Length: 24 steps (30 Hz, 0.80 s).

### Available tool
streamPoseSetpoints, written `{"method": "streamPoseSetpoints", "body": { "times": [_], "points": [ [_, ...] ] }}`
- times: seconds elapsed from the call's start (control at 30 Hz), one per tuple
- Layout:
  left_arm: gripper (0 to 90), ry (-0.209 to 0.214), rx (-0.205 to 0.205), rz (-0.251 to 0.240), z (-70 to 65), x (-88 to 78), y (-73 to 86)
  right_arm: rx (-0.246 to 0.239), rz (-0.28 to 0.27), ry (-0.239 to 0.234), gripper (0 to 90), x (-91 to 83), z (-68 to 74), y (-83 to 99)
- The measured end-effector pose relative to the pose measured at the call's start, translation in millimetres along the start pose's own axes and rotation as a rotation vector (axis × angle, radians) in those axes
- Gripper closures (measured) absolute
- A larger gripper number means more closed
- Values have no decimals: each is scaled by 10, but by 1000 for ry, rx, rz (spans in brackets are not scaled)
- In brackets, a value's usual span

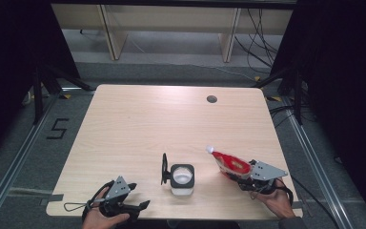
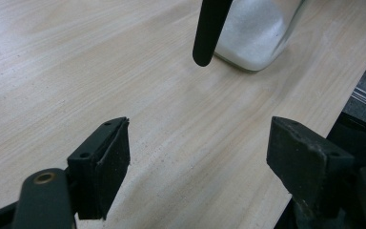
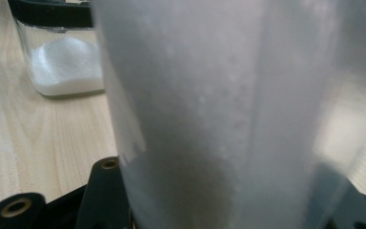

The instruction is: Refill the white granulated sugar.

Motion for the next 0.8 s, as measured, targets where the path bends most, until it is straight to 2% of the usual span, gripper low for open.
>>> {"method": "streamPoseSetpoints", "body": {
  "times": [0.07,0.1,0.17,0.2,0.23,0.27,0.33,0.37,0.43,0.47,0.5,0.53,0.6,0.63,0.67,0.73,0.77,0.8],
  "points": [
    [219,-9,-6,-3,7,2,-1,30,3,6,508,-9,-5,8],
    [219,-4,-10,-5,2,2,2,22,-1,-5,508,-9,-16,10],
    [219,-4,-27,-8,-8,4,4,43,-5,-1,508,-11,-32,14],
    [219,-4,-28,-6,-8,3,4,70,0,3,508,-24,-36,19],
    [219,-2,-48,-26,-23,16,-9,74,2,8,508,-30,-52,28],
    [219,-3,-26,-4,-6,0,7,94,-16,16,508,-23,-55,27],
    [219,-4,-24,-6,-4,0,7,111,-12,13,508,-39,-84,42],
    [219,-13,-6,4,17,-7,11,127,-19,12,508,-44,-78,39],
    [219,-6,-34,-22,-9,11,-5,166,-33,23,508,-55,-79,51],
    [219,-7,-11,-7,5,2,2,149,-46,39,507,-57,-112,48],
    [219,-4,2,-5,13,4,4,152,-31,38,506,-59,-125,71],
    [219,-10,0,-3,15,5,7,172,-21,49,505,-73,-126,77],
    [219,-11,-3,-4,15,9,7,166,-24,66,504,-79,-145,72],
    [219,-10,2,-2,18,1,7,186,-37,71,503,-70,-133,64],
    [219,-7,-30,-13,5,4,6,204,-31,76,499,-77,-122,68],
    [219,-17,-30,-18,18,2,3,246,-20,59,490,-107,-92,64],
    [220,-20,-20,1,29,-10,18,220,-11,68,484,-111,-126,82],
    [223,-14,-43,-27,3,10,1,258,-18,65,475,-122,-118,74]
  ]
}}
Point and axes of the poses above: each handheld gripper's, and its own axes: x roughly forward along the jaws, y roughly out of its underside, z roughly to its left, the point moved 8 cm from there along x, roughly forward along the jaws, and after that the axes turned 5 degrees about y, right-handed, at the moved point
